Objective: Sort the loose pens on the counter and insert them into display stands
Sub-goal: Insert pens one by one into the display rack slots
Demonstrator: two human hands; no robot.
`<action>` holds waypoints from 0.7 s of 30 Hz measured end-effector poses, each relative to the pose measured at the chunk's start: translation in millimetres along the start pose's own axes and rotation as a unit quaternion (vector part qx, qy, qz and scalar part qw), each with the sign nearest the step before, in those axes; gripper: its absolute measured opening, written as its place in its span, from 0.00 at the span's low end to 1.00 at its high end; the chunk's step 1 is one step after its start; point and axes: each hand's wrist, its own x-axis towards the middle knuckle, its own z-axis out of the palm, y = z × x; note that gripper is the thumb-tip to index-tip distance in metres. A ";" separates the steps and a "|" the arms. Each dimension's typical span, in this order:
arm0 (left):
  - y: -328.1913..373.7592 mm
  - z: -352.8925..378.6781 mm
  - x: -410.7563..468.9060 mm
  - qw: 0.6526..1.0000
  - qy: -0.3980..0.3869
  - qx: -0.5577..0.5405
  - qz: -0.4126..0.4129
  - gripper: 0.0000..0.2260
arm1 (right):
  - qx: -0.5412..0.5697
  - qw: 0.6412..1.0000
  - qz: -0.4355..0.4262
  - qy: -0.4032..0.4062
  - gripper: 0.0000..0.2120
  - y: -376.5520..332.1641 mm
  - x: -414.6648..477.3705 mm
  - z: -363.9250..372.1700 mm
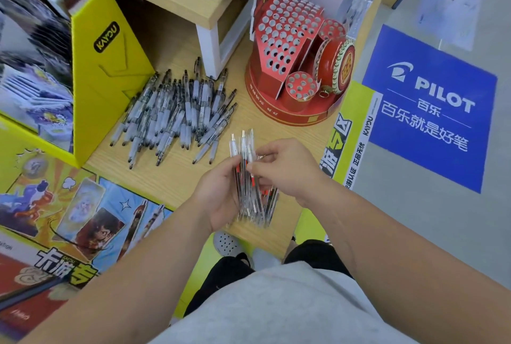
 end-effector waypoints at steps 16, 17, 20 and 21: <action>6.0 -22.8 0.5 0.999 -0.010 -0.004 0.037 0.11 | 0.014 0.998 -0.019 0.057 0.06 13.2 13.7 -6.2; 7.1 -23.4 0.9 0.999 0.006 -0.006 0.037 0.09 | 0.011 0.996 -0.004 0.086 0.07 20.8 18.4 -11.6; 8.2 -31.5 3.6 0.997 0.058 -0.005 0.047 0.02 | -0.022 0.989 0.065 0.135 0.12 53.3 29.1 -24.5; 8.0 -35.3 4.3 0.996 0.074 -0.002 0.051 0.02 | -0.040 0.986 0.090 0.133 0.15 64.7 30.7 -24.6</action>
